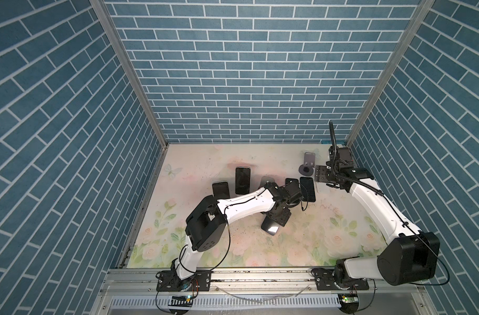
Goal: Remove the phone from the phone stand
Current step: Place the phone at the center of the table.
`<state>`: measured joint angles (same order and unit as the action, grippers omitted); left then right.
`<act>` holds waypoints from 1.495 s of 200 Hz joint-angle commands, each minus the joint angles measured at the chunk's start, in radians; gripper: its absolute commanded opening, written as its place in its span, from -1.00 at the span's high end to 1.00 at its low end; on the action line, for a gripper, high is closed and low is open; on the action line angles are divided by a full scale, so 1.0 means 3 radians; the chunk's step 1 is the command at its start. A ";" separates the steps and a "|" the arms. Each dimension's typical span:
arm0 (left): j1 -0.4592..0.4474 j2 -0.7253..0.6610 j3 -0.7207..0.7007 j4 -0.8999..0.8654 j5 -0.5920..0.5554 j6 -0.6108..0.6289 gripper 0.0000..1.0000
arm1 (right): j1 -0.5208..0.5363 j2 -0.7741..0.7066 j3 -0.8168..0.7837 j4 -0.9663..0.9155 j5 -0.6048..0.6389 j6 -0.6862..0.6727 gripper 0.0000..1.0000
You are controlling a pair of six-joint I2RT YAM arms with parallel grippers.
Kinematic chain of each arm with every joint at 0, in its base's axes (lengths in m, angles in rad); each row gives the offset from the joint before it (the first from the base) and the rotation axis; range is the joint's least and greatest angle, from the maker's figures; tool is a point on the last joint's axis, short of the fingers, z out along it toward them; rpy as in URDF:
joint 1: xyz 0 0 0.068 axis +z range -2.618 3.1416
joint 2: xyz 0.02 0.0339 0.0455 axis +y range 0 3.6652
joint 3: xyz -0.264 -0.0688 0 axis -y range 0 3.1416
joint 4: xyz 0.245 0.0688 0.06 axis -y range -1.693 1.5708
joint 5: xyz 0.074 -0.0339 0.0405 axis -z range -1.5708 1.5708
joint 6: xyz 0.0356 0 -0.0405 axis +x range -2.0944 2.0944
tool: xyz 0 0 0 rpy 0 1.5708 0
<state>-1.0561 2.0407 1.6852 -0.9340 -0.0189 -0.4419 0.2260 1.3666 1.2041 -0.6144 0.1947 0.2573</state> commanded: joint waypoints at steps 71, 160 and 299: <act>0.0009 0.0433 0.0379 -0.0401 0.0053 0.0028 -0.05 | 0.0003 -0.0137 -0.0058 0.0113 0.0073 0.0012 -0.66; 0.0049 0.0677 0.0516 -0.0532 0.0091 0.0063 -0.09 | 0.0003 -0.0143 -0.0123 0.0249 0.0123 -0.0004 -0.66; 0.0085 0.0812 0.0493 -0.0496 0.0150 0.0080 -0.20 | -0.0002 -0.0112 -0.0182 0.0345 0.0133 -0.0045 -0.67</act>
<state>-1.0382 2.2631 1.8156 -1.0603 0.0357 -0.4294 0.2260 1.3460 1.1805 -0.5293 0.2184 0.2569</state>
